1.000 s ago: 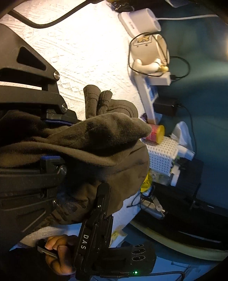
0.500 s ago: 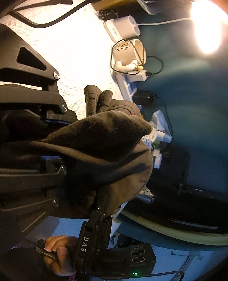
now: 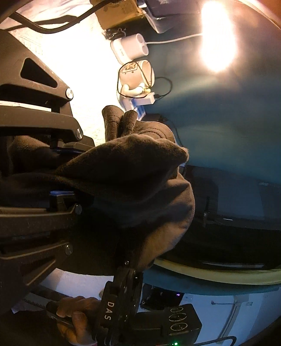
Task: Fold small clothes
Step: 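Lift the bunched shirt up off the table with both grippers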
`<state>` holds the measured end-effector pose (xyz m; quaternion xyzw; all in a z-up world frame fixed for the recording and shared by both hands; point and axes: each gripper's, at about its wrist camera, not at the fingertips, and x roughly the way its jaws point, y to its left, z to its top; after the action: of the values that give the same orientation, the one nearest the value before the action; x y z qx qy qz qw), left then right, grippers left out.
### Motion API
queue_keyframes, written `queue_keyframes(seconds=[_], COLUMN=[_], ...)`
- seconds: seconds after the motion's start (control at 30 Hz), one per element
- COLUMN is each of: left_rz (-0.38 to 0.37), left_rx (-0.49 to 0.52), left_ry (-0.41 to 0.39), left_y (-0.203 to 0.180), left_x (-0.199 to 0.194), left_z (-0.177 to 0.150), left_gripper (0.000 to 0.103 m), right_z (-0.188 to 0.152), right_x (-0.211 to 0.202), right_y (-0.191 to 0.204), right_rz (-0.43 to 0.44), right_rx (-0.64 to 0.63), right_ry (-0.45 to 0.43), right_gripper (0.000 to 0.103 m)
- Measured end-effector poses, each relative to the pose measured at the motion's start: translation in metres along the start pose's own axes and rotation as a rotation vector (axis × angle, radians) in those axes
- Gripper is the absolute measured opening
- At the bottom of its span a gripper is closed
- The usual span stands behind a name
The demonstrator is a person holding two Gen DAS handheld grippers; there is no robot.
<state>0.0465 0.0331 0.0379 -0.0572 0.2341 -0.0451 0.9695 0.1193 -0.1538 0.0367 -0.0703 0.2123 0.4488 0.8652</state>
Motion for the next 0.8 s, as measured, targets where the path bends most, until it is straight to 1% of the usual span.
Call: queue_keyframes(seconds=[0.37, 0.5, 0.67, 0.8], left_rz=[-0.005, 0.005, 0.021, 0.044], left_rx=[0.020, 0.034, 0.046, 0.048], left_ry=[-0.123, -0.162, -0.230, -0.291], left_y=[-0.006, -0.015, -0.017, -0.016], left_x=[-0.052, -0.076, -0.106, -0.129], left_z=[0.003, 0.003, 0.006, 0.002], left_gripper=[0.022, 0.022, 0.022, 0.022], right_z=[0.009, 0.012, 0.019, 0.023], right_x=[-0.046, -0.064, -0.083, -0.093], right_y=[0.038, 0.058, 0.081, 0.100], right_rz=[-0.018, -0.033, -0.025, -0.013], right_rx=[-0.088, -0.140, -0.176, -0.221], right_ry=[-0.103, -0.149, -0.209, -0.241], right_gripper=[0.019, 0.019, 0.019, 0.019])
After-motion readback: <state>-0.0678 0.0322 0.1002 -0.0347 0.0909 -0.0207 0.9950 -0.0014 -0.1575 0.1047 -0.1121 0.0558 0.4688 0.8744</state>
